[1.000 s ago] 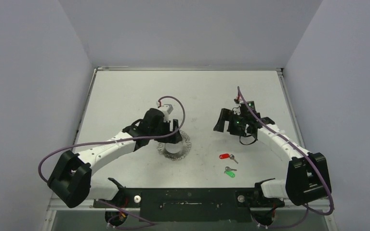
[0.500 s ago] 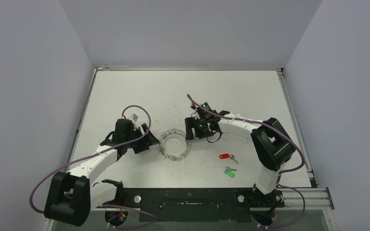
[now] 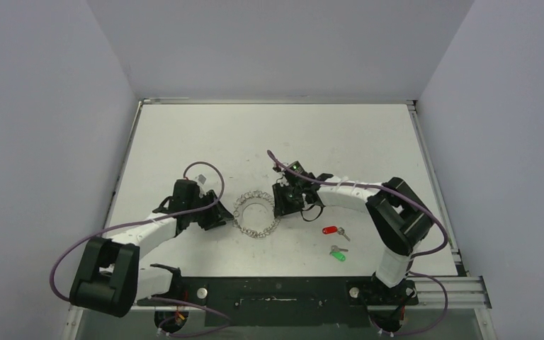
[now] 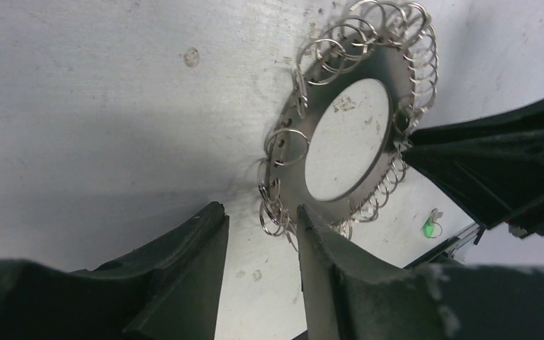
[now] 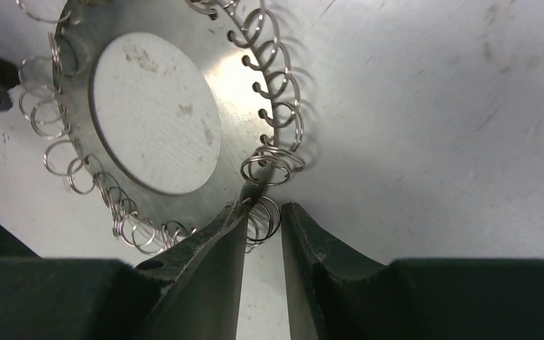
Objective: Put the keys on the keyring
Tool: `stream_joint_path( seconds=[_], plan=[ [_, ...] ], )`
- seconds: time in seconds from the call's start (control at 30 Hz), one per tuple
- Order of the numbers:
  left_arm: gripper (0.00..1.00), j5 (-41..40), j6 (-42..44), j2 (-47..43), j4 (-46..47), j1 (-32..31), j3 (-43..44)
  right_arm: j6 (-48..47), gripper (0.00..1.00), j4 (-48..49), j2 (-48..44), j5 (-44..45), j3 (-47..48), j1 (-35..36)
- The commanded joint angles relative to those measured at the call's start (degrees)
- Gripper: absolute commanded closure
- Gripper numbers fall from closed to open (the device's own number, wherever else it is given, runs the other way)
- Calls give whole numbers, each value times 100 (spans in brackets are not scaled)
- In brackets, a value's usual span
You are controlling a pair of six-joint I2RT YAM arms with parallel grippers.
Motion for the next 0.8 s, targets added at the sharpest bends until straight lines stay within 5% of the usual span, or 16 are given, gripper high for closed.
stream_joint_path(
  seconds=[0.0,0.2,0.33,0.5,0.63,0.77],
  plan=[
    [64,339,16,626,882,-13,322,272,75,43,-392,-146,-489,281],
    [70,430,233,1505,1101,-205,827,732,77,289,-694,-239,-883,606],
    [68,-12,620,1559,583,-282,1116,740,65,82,-947,70,-901,605],
    [59,-433,814,837,8,-281,935,620,40,-180,-1325,407,-750,395],
    [51,-777,960,-120,-463,-258,674,483,33,-177,-1501,492,-607,169],
    [32,-1155,1024,-1174,-1004,-188,456,346,31,-131,-1435,393,-422,-25]
  ],
)
